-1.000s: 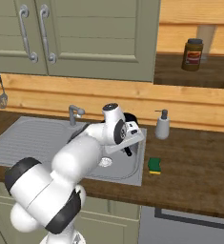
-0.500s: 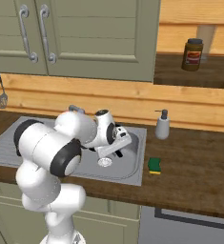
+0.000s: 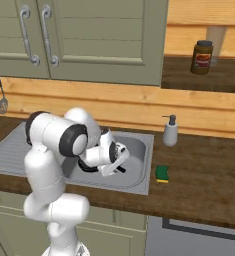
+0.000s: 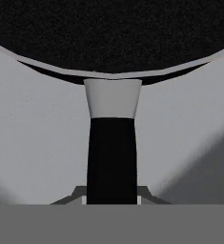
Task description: Pick the pan and sponge and place them into the sink. Then turn on the water.
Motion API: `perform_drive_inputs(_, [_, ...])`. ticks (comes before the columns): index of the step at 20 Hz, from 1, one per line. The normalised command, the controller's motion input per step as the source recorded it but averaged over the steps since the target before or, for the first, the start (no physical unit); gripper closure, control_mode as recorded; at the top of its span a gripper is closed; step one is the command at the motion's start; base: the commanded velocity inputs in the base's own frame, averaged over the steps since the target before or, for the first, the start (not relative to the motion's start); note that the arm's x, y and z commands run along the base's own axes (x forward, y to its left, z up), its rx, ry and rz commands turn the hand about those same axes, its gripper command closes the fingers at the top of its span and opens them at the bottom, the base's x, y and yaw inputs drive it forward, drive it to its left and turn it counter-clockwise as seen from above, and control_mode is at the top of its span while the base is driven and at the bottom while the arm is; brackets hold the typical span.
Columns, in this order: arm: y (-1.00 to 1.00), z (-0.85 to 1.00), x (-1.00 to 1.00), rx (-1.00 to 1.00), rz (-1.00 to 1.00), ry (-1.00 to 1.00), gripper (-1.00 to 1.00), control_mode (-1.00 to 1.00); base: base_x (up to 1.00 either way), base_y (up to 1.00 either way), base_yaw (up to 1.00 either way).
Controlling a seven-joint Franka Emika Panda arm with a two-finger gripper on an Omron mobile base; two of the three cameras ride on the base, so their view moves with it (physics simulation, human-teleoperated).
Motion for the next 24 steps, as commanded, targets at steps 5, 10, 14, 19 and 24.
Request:
perform_drive_inputs(5, [0.22, -0.67, 0.18, -0.08, 0.0, 0.0, 1.0, -1.0, 0.0, 0.0, 0.0])
perform_drive_inputs(10, [0.13, -0.43, 0.21, -0.08, 0.0, -0.06, 1.0, -1.0, 0.0, 0.0, 0.0])
perform_drive_inputs(14, [0.13, -0.24, 0.14, -0.08, 0.0, -0.14, -1.0, -1.0, 0.0, 0.0, 0.0])
perform_drive_inputs(19, [0.0, 0.08, -0.05, -0.02, -0.01, -0.24, -1.0, -1.0, 0.0, 0.0, 0.0])
perform_drive_inputs(24, [-0.07, 0.87, -0.24, 0.01, -0.03, -0.21, -1.0, -1.0, 0.0, 0.0, 0.0])
